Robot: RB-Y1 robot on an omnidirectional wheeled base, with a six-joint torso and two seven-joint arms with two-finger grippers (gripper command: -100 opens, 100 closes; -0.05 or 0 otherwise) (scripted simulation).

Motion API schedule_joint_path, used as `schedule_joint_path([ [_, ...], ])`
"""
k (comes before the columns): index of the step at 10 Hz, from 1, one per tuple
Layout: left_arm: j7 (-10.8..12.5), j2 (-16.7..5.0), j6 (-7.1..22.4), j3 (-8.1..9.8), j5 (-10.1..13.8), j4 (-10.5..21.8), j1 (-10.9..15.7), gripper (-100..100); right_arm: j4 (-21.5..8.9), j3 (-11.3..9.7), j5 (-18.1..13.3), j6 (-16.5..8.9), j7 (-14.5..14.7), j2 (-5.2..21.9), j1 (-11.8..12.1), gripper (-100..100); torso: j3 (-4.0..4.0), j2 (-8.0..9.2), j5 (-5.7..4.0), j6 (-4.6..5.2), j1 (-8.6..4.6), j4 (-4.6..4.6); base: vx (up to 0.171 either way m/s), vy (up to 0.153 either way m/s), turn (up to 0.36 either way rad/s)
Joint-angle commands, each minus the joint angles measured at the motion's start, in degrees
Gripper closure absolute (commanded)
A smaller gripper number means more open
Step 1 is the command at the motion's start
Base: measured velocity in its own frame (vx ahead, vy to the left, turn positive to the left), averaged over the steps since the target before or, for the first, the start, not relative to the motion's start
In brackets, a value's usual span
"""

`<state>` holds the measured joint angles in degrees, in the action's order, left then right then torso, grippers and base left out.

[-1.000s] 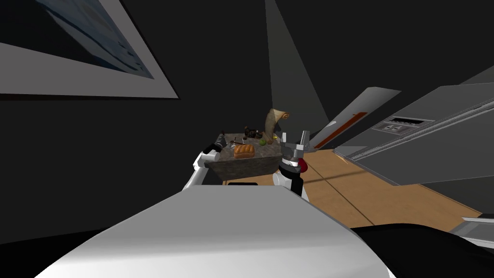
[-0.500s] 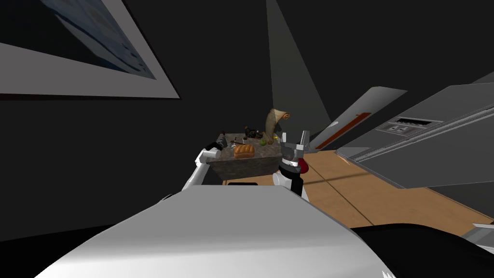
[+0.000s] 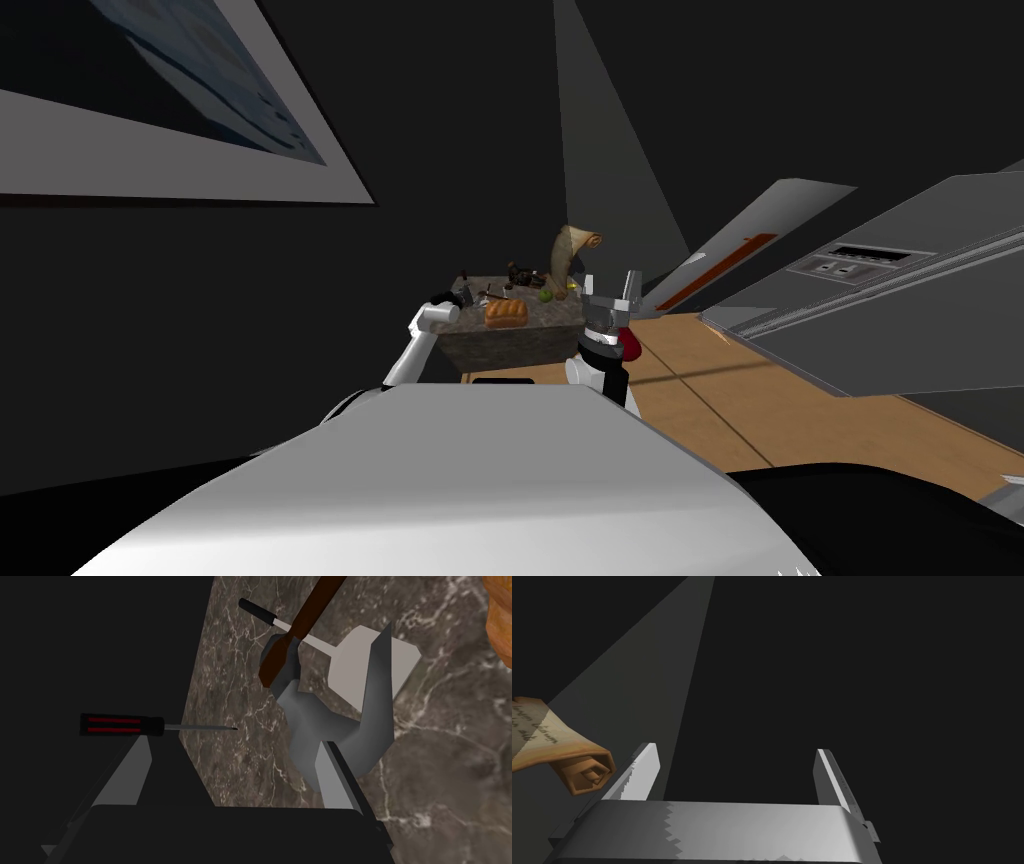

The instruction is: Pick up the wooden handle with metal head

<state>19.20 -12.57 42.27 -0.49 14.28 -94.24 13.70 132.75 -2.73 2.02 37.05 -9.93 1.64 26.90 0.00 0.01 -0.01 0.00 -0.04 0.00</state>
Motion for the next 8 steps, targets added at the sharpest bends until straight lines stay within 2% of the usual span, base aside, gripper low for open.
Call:
schedule_joint_path([
  [1,1.3,-0.2,2.9,0.19,0.7,1.7,2.0,-100,0.0,0.0,0.0,0.0,0.0,0.0,0.0,0,0.00,0.00,0.00,0.00,0.00,0.00,-0.003,-0.011,0.045],
  [2,1.3,-0.2,4.2,0.19,0.7,1.7,2.0,-100,0.0,0.0,0.0,0.0,0.0,0.0,0.0,0,0.00,0.00,0.00,0.00,-0.01,0.00,0.000,-0.013,0.026],
  [3,2.6,-0.3,5.8,0.37,1.3,3.3,3.9,-100,0.0,0.0,0.0,0.0,0.0,0.0,0.0,0,0.00,-0.01,0.00,0.00,-0.01,0.00,-0.001,-0.013,0.039],
  [4,2.6,-0.3,7.3,0.37,1.3,3.3,3.9,-100,0.0,0.0,0.0,0.0,0.0,0.0,0.0,0,-0.01,-0.01,0.00,0.00,-0.01,0.00,0.001,-0.013,0.019],
  [5,2.6,-0.3,7.7,0.37,1.3,3.3,3.9,-100,0.0,0.0,0.0,0.0,0.0,0.0,0.0,0,-0.01,-0.01,0.00,0.00,-0.01,0.00,0.003,-0.005,0.000],
  [6,3.9,-0.4,10.0,0.55,2.0,4.9,5.7,-100,0.0,0.0,0.0,0.0,0.0,0.0,0.0,0,-0.01,-0.01,0.00,0.00,0.01,0.00,0.002,-0.007,0.041],
  [7,3.9,-0.4,11.1,0.55,2.0,4.9,5.7,-100,0.0,0.0,0.0,0.0,0.0,0.0,0.0,0,-0.01,-0.02,0.00,0.00,0.01,0.00,0.003,-0.010,0.022],
  [8,5.1,-0.4,13.1,0.74,2.6,6.4,7.4,-100,0.0,0.0,0.0,0.0,0.0,0.0,0.0,0,-0.01,-0.02,0.00,0.00,0.01,0.00,0.005,-0.010,0.042],
])
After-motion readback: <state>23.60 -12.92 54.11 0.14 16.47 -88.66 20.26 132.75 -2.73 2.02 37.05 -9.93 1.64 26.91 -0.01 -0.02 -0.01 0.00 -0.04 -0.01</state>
